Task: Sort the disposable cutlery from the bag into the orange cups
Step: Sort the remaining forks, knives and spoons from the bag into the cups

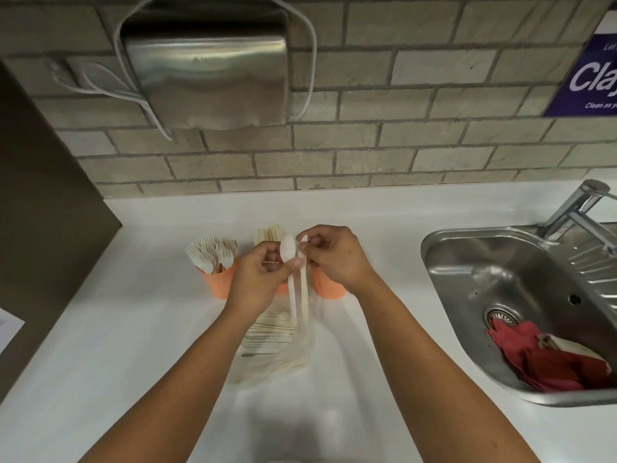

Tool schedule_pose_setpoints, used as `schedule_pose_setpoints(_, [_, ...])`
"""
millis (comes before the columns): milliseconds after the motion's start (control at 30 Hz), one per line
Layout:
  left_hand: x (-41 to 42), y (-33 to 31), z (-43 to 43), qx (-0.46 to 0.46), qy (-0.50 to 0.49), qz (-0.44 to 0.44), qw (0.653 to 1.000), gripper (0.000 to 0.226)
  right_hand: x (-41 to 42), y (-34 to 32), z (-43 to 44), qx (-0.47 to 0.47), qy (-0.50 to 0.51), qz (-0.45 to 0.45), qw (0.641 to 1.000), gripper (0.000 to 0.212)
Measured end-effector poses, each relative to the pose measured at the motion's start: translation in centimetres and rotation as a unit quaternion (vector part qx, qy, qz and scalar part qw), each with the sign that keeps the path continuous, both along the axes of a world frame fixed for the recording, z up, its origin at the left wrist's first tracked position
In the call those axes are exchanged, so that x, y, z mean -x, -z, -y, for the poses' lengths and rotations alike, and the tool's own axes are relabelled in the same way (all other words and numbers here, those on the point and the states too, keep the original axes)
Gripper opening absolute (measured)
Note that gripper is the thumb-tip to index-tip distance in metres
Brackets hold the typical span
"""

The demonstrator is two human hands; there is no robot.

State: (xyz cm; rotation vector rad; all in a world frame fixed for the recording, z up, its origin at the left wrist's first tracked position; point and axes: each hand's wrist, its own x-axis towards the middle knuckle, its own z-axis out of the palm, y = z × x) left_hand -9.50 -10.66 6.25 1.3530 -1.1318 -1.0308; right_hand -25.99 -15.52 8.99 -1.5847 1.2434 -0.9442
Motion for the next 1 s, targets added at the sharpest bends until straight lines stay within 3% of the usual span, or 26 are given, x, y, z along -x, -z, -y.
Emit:
schedule_pose_setpoints(100, [-1.8,0.3,-0.5,0.001,-0.052,-0.002,0.999,0.024,-0.1,-1.0,0.6,0.017,0.06,0.029,0.998,0.013])
schedule_pose_setpoints(233, [-4.1,0.4,-1.4,0.002,-0.107,0.019,0.994,0.012,-1.6,-2.7,1.8,0.11,0.111,0.064,0.986,0.021])
schedule_pose_setpoints(367, [-5.4,0.3,-2.1,0.008,-0.123,0.031,0.992,0.011,-4.1,-2.9,3.3,0.215,0.11,0.034,0.97,0.017])
schedule_pose_setpoints(600, [-6.3,0.3,-2.6,-0.007,-0.123,0.017,0.992,0.014,-7.2,1.6,4.3,0.261,0.064,-0.096,0.958,0.011])
schedule_pose_setpoints(733, [-6.0,0.2,-2.5,-0.015,-0.111,0.012,0.994,0.018,-7.3,3.8,4.2,0.287,-0.014,-0.295,0.911,0.013])
schedule_pose_setpoints(800, [-5.7,0.2,-2.3,-0.017,-0.111,0.005,0.994,0.019,-6.9,3.9,4.0,0.288,-0.019,-0.33,0.899,0.017])
schedule_pose_setpoints(933, [-4.8,0.1,-1.6,-0.014,-0.11,0.001,0.994,0.017,-6.0,2.3,2.9,0.308,0.057,-0.211,0.926,0.022])
schedule_pose_setpoints(1000, [-4.2,0.0,-1.3,-0.011,-0.108,-0.008,0.994,0.018,-5.6,0.8,1.7,0.269,0.056,-0.132,0.952,0.021])
